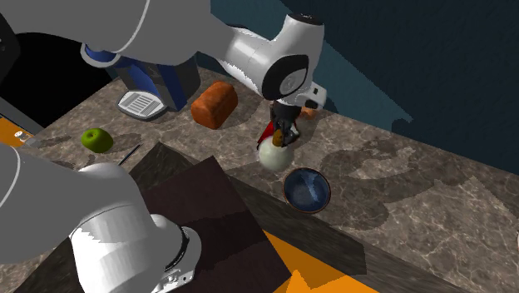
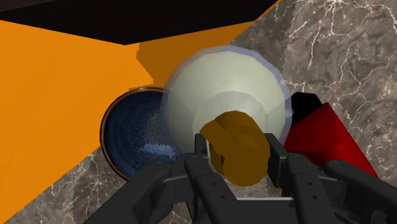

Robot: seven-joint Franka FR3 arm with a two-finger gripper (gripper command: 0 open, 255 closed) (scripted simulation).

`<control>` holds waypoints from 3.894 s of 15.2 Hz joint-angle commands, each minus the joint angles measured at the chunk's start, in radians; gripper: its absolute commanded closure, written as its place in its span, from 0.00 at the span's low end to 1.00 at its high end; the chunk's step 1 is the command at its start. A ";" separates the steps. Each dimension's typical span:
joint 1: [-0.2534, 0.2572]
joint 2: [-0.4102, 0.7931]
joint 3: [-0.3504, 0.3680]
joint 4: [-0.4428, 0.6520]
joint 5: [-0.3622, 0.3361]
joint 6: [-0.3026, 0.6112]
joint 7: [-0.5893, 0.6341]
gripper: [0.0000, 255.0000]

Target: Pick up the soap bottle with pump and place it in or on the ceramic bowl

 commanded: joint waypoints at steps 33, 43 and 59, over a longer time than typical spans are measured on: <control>-0.128 0.309 -0.145 0.118 -0.062 0.198 -0.223 1.00; -0.128 0.325 -0.145 0.116 -0.062 0.216 -0.222 0.00; -0.125 0.236 -0.142 0.152 -0.056 0.089 -0.226 0.00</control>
